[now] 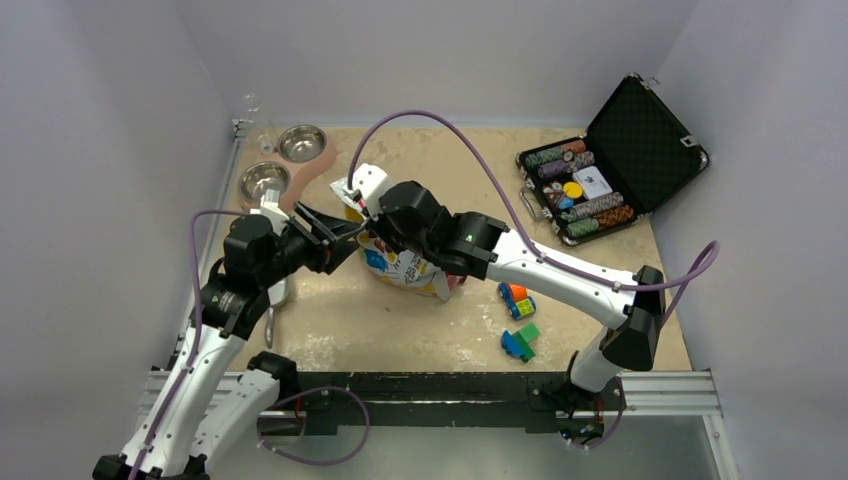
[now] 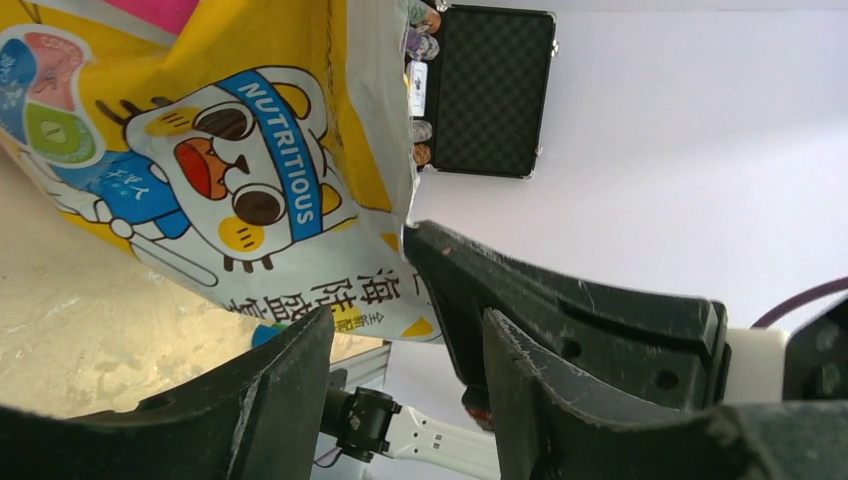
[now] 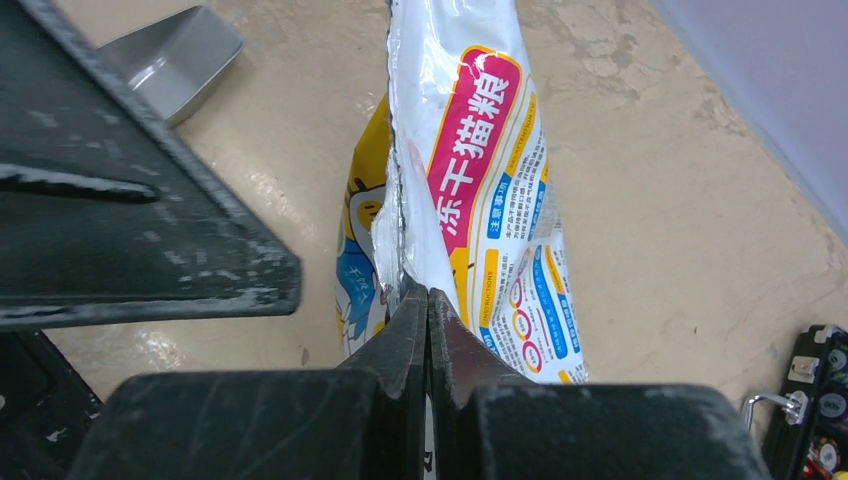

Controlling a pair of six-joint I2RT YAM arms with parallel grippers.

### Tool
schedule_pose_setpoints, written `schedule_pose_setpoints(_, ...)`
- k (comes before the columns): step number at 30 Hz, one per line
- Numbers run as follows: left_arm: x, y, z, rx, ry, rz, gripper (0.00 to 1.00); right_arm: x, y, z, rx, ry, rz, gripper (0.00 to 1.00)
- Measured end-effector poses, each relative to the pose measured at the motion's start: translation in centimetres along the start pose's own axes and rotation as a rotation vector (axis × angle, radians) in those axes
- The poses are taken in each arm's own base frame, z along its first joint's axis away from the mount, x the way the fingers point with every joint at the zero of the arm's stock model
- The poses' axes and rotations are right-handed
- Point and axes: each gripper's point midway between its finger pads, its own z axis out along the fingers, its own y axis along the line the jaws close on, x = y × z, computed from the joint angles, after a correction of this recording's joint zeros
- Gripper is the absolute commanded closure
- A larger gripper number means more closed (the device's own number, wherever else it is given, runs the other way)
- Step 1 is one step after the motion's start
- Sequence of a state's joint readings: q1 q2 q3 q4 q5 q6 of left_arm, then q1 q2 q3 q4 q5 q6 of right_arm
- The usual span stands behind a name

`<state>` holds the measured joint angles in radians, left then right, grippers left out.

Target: Serve the pet food

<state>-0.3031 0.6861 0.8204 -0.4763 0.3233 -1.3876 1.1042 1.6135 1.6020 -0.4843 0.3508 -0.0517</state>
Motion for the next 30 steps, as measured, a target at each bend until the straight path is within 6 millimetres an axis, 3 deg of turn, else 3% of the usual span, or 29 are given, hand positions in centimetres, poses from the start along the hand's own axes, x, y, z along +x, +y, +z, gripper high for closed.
schedule_pose_setpoints(6, -0.2, 0.5, 2.3, -0.033, 0.034, -0.025, 0.72, 0.0, 0.5, -0.1, -0.022, -0.001, 0.018, 1.00)
schedule_pose_setpoints(13, -0.4, 0.4, 2.8, -0.029, 0.038, -0.022, 0.74, 0.1, 0.9, -0.1, -0.044, 0.004, 0.072, 1.00)
schedule_pose_setpoints(24, -0.3, 0.5, 4.0, -0.033, 0.058, -0.029, 0.90, 0.0, 0.7, -0.2, -0.063, 0.010, 0.120, 1.00)
schedule_pose_setpoints(27, -0.2, 0.4, 4.1, -0.031, 0.064, -0.028, 0.90, 0.1, 0.6, -0.1, -0.064, 0.014, 0.128, 1.00)
schedule_pose_setpoints(30, -0.2, 0.4, 4.1, -0.032, 0.065, -0.027, 0.84, 0.1, 0.6, -0.1, -0.071, 0.016, 0.137, 1.00)
